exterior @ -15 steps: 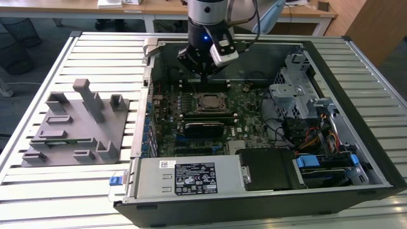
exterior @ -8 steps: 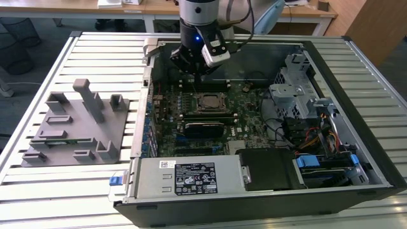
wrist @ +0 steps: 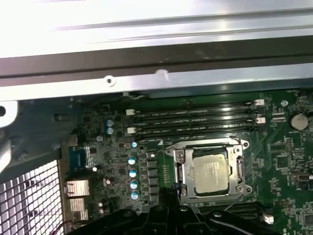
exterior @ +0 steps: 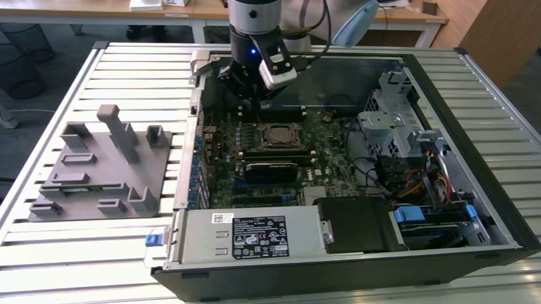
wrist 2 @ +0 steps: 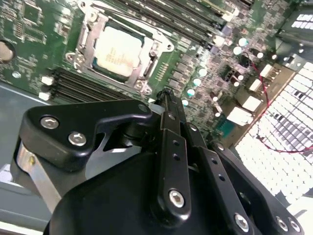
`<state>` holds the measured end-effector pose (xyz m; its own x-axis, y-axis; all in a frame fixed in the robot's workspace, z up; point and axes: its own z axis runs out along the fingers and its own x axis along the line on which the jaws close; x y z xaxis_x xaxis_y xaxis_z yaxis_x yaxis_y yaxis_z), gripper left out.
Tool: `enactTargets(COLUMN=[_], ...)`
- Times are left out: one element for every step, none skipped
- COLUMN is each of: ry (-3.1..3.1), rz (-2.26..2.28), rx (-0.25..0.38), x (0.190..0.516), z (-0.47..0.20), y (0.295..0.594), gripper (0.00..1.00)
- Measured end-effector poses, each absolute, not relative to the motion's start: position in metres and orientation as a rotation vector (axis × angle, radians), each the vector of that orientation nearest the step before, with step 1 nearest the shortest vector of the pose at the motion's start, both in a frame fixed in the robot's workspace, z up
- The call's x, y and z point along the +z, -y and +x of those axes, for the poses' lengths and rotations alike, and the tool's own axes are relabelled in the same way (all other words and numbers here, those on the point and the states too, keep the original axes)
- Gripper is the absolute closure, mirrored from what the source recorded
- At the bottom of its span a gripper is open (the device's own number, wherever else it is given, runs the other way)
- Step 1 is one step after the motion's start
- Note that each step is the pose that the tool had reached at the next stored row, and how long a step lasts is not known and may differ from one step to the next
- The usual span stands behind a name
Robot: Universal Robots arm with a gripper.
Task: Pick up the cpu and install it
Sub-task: 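Install the first cpu locking lever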
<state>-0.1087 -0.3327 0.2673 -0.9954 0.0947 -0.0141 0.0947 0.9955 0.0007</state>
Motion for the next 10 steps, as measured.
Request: enactTargets(ry=[-3.124, -3.124, -3.125, -3.125, -3.125, -3.125, -3.125, -3.125, -3.125, -3.125], rz=[0.142, 0.137, 0.134, 0.131, 0.130, 0.129, 0.129, 0.129, 0.130, 0.129], rx=[0.000, 0.000, 0.000, 0.000, 0.000, 0.001, 0.000, 0.000, 0.000, 0.000], x=[0.267, 0.267, 0.267, 0.266, 0.266, 0.265, 0.265, 0.265, 0.264, 0.264], z=[-0.111, -0.113, -0.115, -0.117, -0.119, -0.121, -0.122, -0.123, -0.124, -0.125], y=[0.333, 0.333, 0.333, 0.333, 0.332, 0.332, 0.331, 0.330, 0.330, 0.328], gripper=[0.89, 0.89, 0.89, 0.89, 0.89, 0.89, 0.89, 0.89, 0.89, 0.89])
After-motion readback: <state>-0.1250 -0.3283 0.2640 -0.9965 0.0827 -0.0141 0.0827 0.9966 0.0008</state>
